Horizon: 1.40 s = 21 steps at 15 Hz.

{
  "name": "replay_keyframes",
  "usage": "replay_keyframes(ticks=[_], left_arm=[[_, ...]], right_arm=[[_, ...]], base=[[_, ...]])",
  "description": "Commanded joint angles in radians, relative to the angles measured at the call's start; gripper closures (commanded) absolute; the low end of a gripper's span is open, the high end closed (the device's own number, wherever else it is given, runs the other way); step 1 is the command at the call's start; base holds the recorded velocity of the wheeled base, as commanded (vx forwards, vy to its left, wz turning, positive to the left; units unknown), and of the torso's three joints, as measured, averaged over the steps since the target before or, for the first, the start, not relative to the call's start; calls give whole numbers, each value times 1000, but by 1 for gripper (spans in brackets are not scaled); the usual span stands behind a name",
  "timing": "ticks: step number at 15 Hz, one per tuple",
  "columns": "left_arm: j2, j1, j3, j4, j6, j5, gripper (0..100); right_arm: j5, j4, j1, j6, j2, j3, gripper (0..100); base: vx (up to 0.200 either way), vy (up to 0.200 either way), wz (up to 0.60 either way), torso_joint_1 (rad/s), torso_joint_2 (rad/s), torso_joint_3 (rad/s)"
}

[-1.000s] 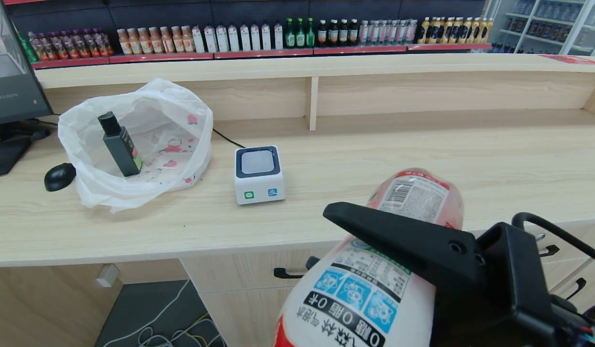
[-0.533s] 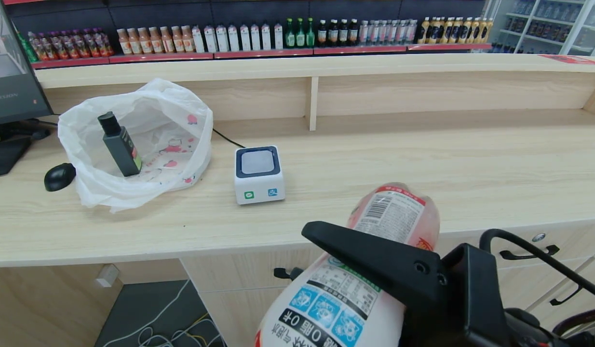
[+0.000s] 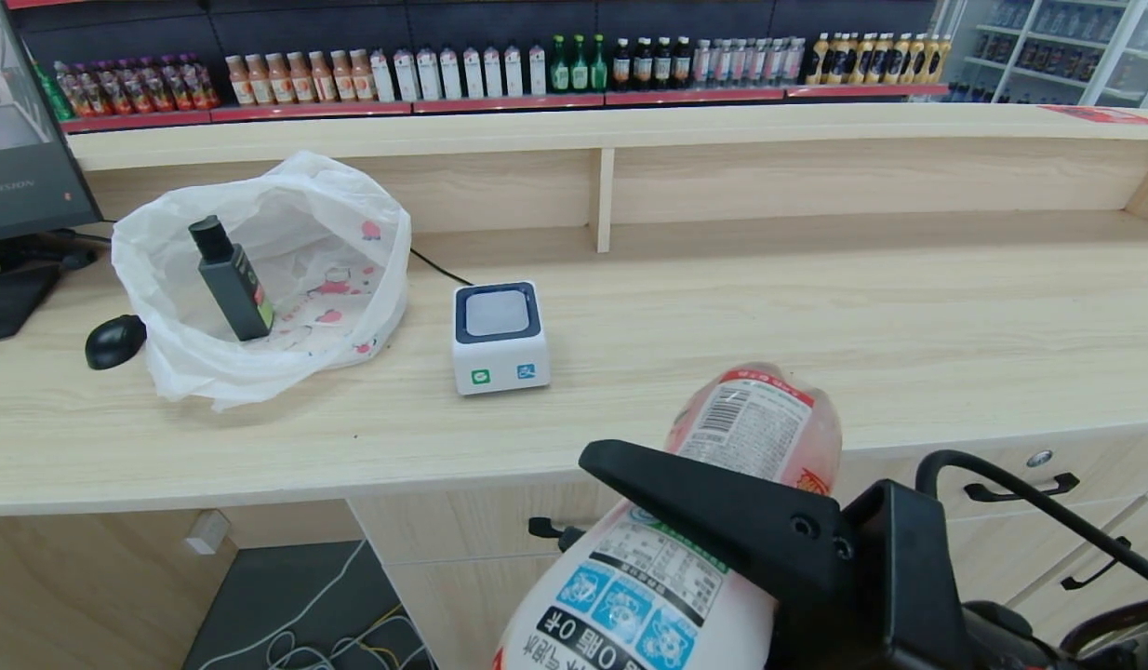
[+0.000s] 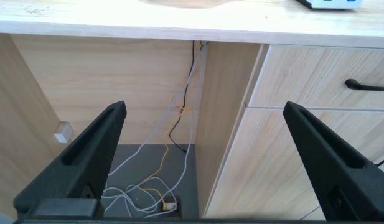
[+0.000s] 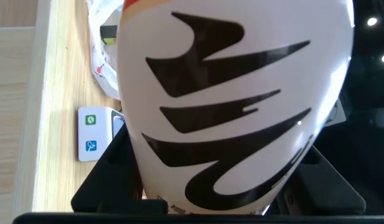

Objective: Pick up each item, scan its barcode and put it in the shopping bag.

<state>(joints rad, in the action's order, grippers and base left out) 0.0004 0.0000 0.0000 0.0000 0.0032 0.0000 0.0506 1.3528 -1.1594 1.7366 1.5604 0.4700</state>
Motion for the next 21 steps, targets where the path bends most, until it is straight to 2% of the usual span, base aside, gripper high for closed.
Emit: replay_keyframes(ticks=[1, 3, 6, 7, 10, 12, 14, 15, 18, 20, 21], left_arm=[[0, 0, 0, 0, 0, 0, 0], [0, 0, 0, 0, 0, 0, 0], [0, 0, 0, 0, 0, 0, 0], [0, 0, 0, 0, 0, 0, 0], [0, 0, 0, 0, 0, 0, 0], [0, 0, 0, 0, 0, 0, 0], [0, 0, 0, 0, 0, 0, 0], [0, 0, 0, 0, 0, 0, 0], [0, 0, 0, 0, 0, 0, 0], [0, 0, 0, 0, 0, 0, 0], [0, 0, 0, 0, 0, 0, 0]], right_arm=[[0, 3, 0, -3, -10, -13, 100], [0, 34, -2, -11, -11, -34, 100], [0, 118, 17, -108, -14, -96, 100], [0, 206, 30, -184, -13, -145, 100], [6, 218, 58, -516, -42, -228, 100], [3, 218, 87, -654, -88, -281, 100], [3, 218, 95, -882, -118, -321, 100], [6, 218, 101, -944, -151, -310, 100], [9, 218, 139, -1002, -161, -271, 100], [2, 215, 136, -1212, -155, -254, 100], [-6, 181, 135, -1275, -157, -225, 100]], base=[[0, 0, 0, 0, 0, 0], [0, 0, 0, 0, 0, 0], [0, 0, 0, 0, 0, 0], [0, 0, 0, 0, 0, 0], [0, 0, 0, 0, 0, 0], [0, 0, 0, 0, 0, 0], [0, 0, 0, 0, 0, 0], [0, 0, 0, 0, 0, 0], [0, 0, 0, 0, 0, 0], [0, 0, 0, 0, 0, 0], [0, 0, 0, 0, 0, 0]])
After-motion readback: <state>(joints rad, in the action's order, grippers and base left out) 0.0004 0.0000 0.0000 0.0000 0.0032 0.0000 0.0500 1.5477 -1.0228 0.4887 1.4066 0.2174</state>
